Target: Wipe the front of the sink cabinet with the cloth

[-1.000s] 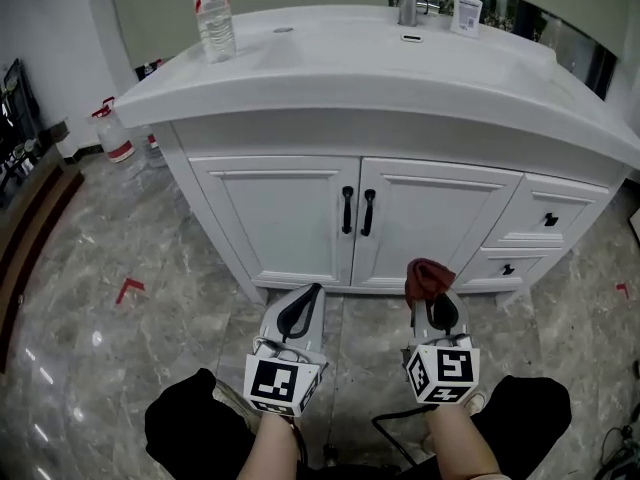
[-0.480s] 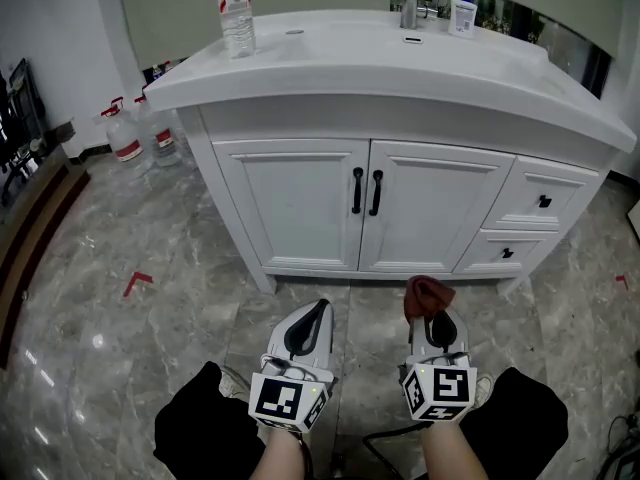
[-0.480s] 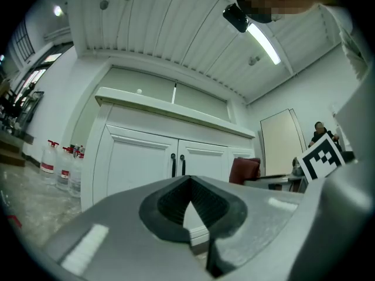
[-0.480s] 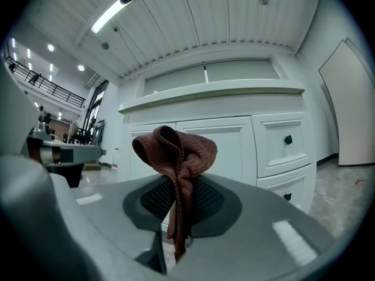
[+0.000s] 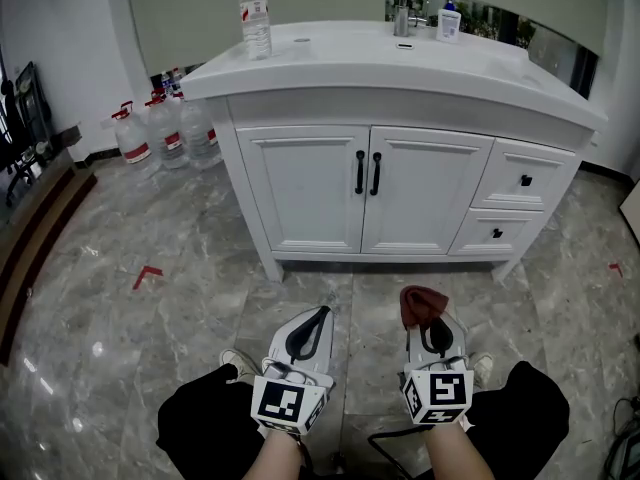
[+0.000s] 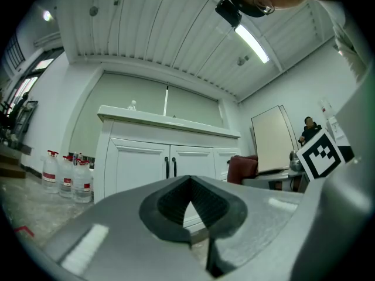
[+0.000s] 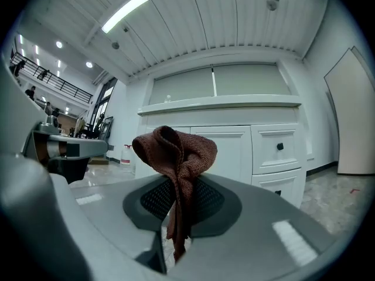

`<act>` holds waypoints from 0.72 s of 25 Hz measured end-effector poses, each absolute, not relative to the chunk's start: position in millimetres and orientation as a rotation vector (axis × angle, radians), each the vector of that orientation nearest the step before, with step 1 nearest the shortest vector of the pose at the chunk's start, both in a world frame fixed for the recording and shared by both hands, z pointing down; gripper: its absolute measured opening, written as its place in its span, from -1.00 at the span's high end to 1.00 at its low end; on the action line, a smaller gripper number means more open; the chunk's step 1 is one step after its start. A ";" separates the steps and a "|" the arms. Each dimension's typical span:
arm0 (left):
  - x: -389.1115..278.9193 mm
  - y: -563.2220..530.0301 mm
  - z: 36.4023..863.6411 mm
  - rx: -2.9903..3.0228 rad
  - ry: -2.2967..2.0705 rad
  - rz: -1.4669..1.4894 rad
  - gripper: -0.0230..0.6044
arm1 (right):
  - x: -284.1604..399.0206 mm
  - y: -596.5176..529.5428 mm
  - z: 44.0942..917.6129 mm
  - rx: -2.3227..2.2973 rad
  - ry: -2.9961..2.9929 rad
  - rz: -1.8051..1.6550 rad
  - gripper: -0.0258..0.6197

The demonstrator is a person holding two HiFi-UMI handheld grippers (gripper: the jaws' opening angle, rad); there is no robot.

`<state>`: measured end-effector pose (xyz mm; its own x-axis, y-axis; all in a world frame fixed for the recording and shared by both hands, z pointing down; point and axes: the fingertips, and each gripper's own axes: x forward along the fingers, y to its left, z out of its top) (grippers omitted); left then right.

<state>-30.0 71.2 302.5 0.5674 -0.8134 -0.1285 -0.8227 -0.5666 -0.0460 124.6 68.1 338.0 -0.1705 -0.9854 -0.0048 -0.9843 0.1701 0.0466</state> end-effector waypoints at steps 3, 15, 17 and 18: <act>-30.3 90.5 309.7 -2.697 1.362 0.104 0.92 | 115.8 82.5 338.9 2.003 -2.384 -0.065 0.63; -42.6 110.1 313.0 -2.710 1.346 0.118 0.92 | 93.8 105.1 346.4 1.950 -2.394 -0.093 0.64; -43.5 108.8 316.3 -2.720 1.346 0.122 0.92 | 93.7 104.0 346.8 1.960 -2.400 -0.081 0.64; -43.5 108.5 317.9 -2.724 1.345 0.119 0.92 | 93.9 103.6 347.6 1.965 -2.403 -0.073 0.64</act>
<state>-43.5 108.5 317.9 0.6064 -0.7868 -0.1147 -0.7947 -0.6044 -0.0560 93.9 103.6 347.6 -0.1984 -0.9801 -0.0013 -0.9784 0.1980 0.0598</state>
